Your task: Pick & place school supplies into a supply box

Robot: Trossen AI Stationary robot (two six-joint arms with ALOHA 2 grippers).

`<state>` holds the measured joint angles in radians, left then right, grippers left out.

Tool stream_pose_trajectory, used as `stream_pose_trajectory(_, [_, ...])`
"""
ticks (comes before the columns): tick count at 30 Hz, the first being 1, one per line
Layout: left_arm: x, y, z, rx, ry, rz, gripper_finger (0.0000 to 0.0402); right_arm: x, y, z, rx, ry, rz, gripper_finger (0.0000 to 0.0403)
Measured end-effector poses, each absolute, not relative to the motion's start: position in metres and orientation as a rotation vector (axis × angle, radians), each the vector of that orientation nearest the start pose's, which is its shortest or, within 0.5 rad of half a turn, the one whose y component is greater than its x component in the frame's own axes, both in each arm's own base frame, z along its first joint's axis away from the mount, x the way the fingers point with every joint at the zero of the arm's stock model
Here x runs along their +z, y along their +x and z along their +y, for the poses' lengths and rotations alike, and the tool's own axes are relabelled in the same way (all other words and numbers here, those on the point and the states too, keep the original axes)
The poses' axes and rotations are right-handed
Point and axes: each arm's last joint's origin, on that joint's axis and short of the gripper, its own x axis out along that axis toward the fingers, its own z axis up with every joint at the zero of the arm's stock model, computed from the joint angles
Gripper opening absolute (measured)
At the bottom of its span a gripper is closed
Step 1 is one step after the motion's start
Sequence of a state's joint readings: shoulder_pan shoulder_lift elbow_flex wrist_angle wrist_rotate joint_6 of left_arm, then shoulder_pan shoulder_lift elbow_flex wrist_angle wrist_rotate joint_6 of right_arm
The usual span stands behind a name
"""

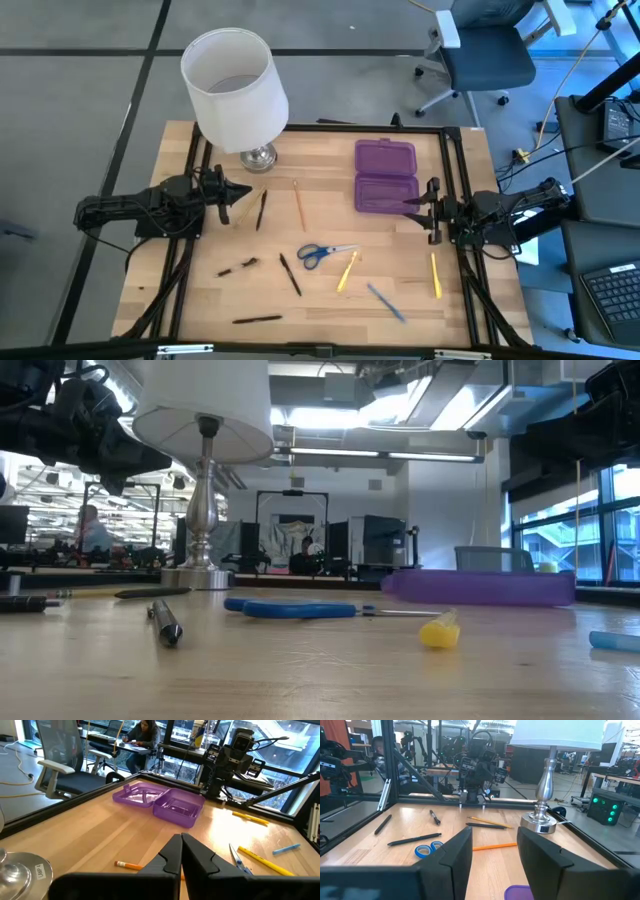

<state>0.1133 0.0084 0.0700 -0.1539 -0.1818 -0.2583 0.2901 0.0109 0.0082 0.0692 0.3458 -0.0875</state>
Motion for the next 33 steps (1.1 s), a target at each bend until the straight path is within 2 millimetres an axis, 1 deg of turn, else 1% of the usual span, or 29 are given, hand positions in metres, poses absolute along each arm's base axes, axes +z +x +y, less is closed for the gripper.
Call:
stream_pose_trajectory(20, [0.172,0.091,0.016,0.305,-0.253,0.054,0.0004,0.172,0.095,0.018,-0.058,-0.066,-0.06,0.0162])
stream_pose_trajectory(22, [0.172,0.091,0.016,0.305,-0.252,0.054,0.0004,0.173,0.095,0.018,-0.048,-0.043,-0.076,0.0162])
stream_pose_trajectory(27, [0.172,0.091,0.016,0.305,-0.252,0.054,0.0004,0.191,0.091,0.019,0.032,0.062,-0.134,0.0162])
stream_pose_trajectory(31, [0.172,0.091,0.016,0.31,-0.252,0.054,0.0004,0.212,0.086,0.016,-0.013,0.117,-0.213,0.0162])
stream_pose_trajectory(33, [0.172,0.091,0.016,0.31,-0.252,0.053,0.0004,0.221,0.085,0.015,-0.052,0.118,-0.194,0.0162])
